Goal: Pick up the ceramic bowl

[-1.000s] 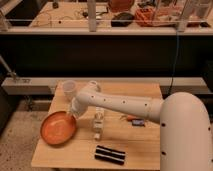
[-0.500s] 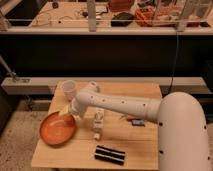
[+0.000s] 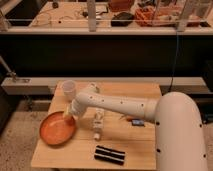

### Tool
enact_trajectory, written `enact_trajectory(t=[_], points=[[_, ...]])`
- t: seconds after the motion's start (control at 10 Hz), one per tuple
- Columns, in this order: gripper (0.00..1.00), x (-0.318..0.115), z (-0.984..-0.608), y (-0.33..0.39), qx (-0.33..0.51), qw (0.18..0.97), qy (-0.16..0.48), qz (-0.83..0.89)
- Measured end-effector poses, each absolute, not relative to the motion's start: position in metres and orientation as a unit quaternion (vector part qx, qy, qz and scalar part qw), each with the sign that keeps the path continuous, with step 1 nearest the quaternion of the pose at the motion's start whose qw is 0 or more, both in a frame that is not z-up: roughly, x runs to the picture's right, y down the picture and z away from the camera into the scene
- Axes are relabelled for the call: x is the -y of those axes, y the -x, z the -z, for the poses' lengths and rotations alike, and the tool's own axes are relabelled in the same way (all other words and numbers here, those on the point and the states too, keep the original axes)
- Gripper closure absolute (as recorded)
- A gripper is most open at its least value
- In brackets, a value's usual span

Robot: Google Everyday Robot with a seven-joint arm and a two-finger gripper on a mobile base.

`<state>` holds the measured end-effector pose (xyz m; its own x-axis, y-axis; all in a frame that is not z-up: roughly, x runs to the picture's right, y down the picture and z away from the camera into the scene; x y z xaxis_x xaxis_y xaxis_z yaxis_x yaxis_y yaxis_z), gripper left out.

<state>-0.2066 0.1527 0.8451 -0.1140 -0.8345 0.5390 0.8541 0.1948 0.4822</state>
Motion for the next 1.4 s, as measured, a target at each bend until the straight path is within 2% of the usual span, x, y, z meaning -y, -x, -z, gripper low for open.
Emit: enact_trajectory(t=[0.1,0.2,0.3,0.4,0.5,0.7,0.8,1.2,1.4], points=[[0.21,-0.153,-0.845,0.207,0.394,0.666,0.010,0.634],[0.26,-0.153,-0.845,0.207,0.394,0.666,0.008,0.633],[0.33,-0.153,-0.846,0.206,0.394,0.666,0.007,0.633],[0.47,-0.154,-0.847,0.206,0.394,0.666,0.008,0.634],[0.53,-0.154,-0.848,0.206,0.395,0.666,0.010,0.633],[0.54,-0.156,-0.850,0.208,0.397,0.663,0.012,0.634],[0.59,-0.155,-0.849,0.208,0.396,0.664,0.004,0.634],[0.97,-0.145,-0.841,0.199,0.392,0.664,0.000,0.636],[1.00,-0.130,-0.829,0.195,0.389,0.663,-0.006,0.639]])
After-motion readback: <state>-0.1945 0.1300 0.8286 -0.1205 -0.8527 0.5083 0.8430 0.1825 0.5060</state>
